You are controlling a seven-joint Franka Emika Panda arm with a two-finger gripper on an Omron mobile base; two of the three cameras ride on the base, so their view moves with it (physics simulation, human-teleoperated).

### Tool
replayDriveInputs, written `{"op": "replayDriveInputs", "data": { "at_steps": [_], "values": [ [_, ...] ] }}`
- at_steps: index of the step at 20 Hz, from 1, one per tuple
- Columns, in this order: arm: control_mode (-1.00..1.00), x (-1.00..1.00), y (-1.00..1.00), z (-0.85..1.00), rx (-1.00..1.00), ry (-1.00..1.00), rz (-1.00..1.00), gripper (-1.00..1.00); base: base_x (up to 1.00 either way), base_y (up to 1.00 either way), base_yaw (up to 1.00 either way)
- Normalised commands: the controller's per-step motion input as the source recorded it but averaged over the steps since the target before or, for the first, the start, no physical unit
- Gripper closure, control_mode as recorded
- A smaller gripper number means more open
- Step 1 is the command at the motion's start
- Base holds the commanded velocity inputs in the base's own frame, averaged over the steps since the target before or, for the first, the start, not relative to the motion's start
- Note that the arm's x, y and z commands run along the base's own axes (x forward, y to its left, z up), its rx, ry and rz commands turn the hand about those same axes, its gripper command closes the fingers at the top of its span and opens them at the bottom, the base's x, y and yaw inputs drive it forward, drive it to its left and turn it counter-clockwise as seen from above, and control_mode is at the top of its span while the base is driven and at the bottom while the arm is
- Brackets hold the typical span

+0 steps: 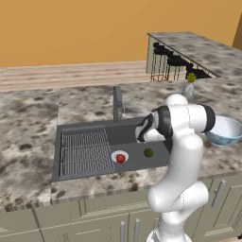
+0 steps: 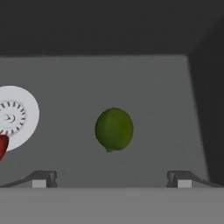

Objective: Remove the bell pepper and lime from the sink. Then move the bowl and cup from the counter to the sink for washing.

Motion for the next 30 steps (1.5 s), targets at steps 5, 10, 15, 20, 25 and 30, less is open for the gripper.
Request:
{"op": "replayDriveInputs", "data": {
  "at_steps": [5,10,15,20,25,30],
  "values": [
    [-1.00,0.11,-0.02,-0.33,0.00,0.04,-0.01,-1.00,0.00,0.00,0.00],
    [-1.00,0.14,-0.02,-0.30,0.00,0.01,0.00,-1.00,0.00,0.00,0.00],
    [-1.00,0.16,-0.05,-0.25,0.00,0.00,0.00,-1.00,0.00,0.00,0.00],
    [-1.00,0.09,-0.04,-0.20,0.02,0.04,-0.02,-1.00,0.00,0.00,0.00],
    [-1.00,0.03,-0.03,-0.15,0.03,0.08,-0.05,-1.00,0.00,0.00,0.00],
    [-1.00,0.03,-0.03,-0.15,0.01,0.04,-0.05,-1.00,0.00,0.00,0.00]
  ]
}}
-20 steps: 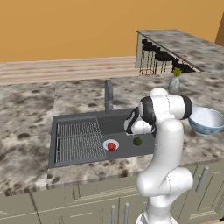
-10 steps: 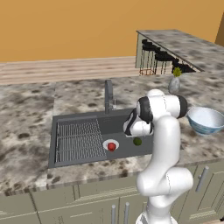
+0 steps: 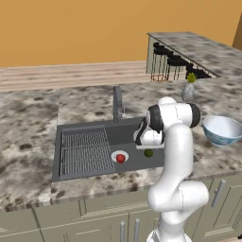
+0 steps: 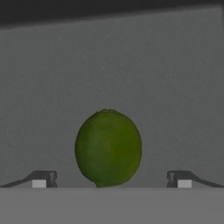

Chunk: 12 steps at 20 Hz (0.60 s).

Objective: Remove the bell pepper and lime from the sink. Then move the bowl and cup from the counter to the sink for washing.

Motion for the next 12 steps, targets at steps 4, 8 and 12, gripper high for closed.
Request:
{"op": "replayDriveInputs", "data": {
  "at_steps": [4,8,12],
  "values": [
    [-1.00,0.06,-0.02,-0.19,0.00,0.02,-0.04,-1.00,0.00,0.00,0.00],
    [-1.00,0.08,0.00,-0.21,0.00,0.01,-0.03,-1.00,0.00,0.00,0.00],
    [-1.00,0.06,0.00,-0.21,0.00,0.03,-0.03,-1.00,0.00,0.00,0.00]
  ]
}}
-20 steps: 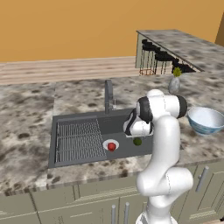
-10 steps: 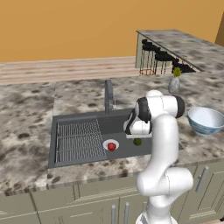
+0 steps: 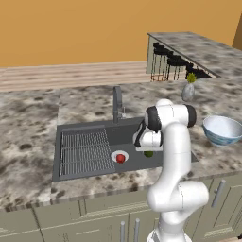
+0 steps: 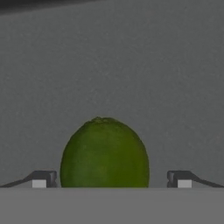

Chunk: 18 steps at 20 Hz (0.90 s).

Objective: Remove the bell pepper and lime from the sink. Then move the bowl and cup from the counter to the sink for washing.

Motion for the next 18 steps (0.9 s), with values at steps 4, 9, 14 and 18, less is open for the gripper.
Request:
{"op": "replayDriveInputs", "data": {
  "at_steps": [4,9,14,18],
  "values": [
    [-1.00,0.11,0.00,-0.18,0.00,0.00,-0.01,-1.00,0.00,0.00,0.00],
    [-1.00,0.04,0.00,-0.18,0.00,0.02,-0.02,-1.00,0.00,0.00,0.00],
    [-1.00,0.00,0.00,-0.21,0.00,0.05,-0.02,1.00,0.00,0.00,0.00],
    [-1.00,-0.05,-0.02,-0.07,0.01,0.01,0.00,1.00,0.00,0.00,0.00]
  ]
}}
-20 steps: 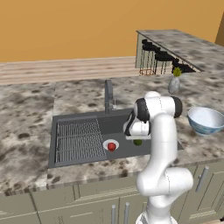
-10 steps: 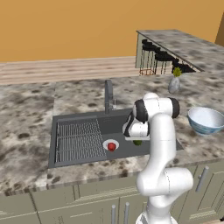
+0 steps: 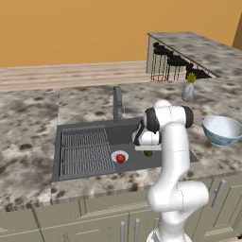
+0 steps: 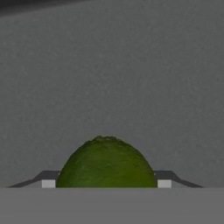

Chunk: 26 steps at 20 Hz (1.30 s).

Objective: Remove the bell pepper and lime from the sink. Then move the bowl and cup from the counter to the sink for washing.

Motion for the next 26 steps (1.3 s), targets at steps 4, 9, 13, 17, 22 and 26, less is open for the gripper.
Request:
{"op": "replayDriveInputs", "data": {
  "at_steps": [4,9,13,17,22,26],
  "values": [
    [-1.00,-0.26,-0.10,0.13,0.04,0.00,0.00,1.00,0.00,0.00,0.00],
    [-1.00,-0.30,-0.11,0.31,0.05,-0.06,0.00,1.00,0.00,0.00,0.00],
    [-1.00,-0.33,-0.08,0.41,0.01,-0.08,0.00,1.00,0.00,0.00,0.00],
    [-1.00,-0.31,-0.03,0.47,0.00,-0.05,0.00,1.00,0.00,0.00,0.00],
    [-1.00,-0.29,0.04,0.47,0.00,-0.04,0.00,1.00,0.00,0.00,0.00],
    [-1.00,-0.21,0.06,0.52,0.00,0.00,0.01,1.00,0.00,0.00,0.00]
  ]
}}
